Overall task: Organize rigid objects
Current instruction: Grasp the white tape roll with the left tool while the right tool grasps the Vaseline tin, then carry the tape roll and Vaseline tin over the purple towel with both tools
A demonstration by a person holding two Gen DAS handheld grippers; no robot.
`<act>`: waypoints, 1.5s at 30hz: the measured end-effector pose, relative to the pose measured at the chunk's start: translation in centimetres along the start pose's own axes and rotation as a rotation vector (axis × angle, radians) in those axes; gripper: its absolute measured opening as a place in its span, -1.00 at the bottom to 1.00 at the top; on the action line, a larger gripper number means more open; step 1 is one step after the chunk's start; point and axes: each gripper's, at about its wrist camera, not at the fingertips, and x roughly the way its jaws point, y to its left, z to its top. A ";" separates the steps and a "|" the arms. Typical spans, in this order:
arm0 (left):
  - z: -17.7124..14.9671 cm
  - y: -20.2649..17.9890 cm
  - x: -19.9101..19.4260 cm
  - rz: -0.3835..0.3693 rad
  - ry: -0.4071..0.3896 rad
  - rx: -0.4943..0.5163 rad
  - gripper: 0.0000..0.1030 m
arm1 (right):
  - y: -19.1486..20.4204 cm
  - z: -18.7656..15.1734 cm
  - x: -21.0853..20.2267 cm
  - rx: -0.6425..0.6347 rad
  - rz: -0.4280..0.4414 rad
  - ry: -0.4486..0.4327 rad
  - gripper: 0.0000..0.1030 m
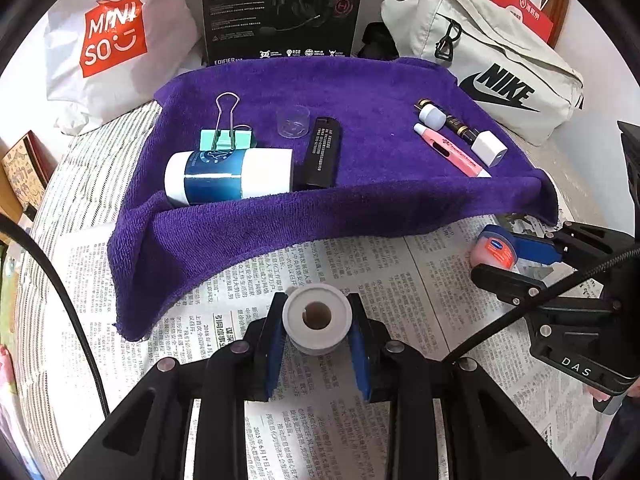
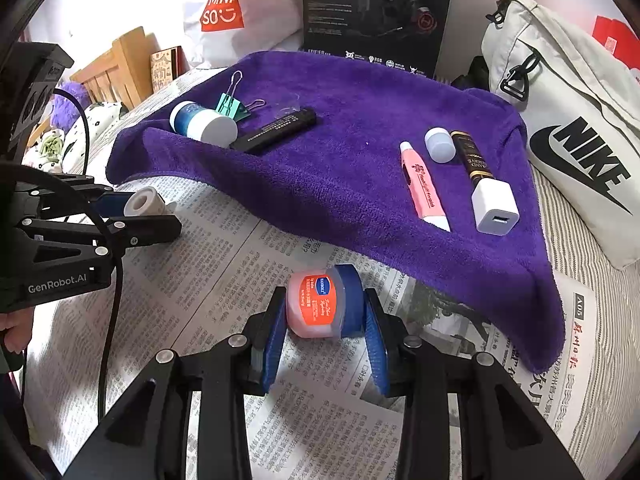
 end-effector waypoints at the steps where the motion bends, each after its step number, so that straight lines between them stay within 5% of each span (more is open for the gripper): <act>1: 0.0 0.0 0.0 0.001 0.001 -0.001 -0.47 | 0.0 0.0 -0.1 0.000 -0.001 0.004 -0.30; 25: 1.1 -2.4 -4.3 0.042 -0.088 0.080 -0.47 | -2.9 0.1 -3.8 0.069 -0.022 -0.055 -0.30; 45: 4.8 0.4 -5.3 0.008 -0.113 0.041 -0.47 | -3.5 5.2 -4.3 0.081 0.007 -0.100 -0.30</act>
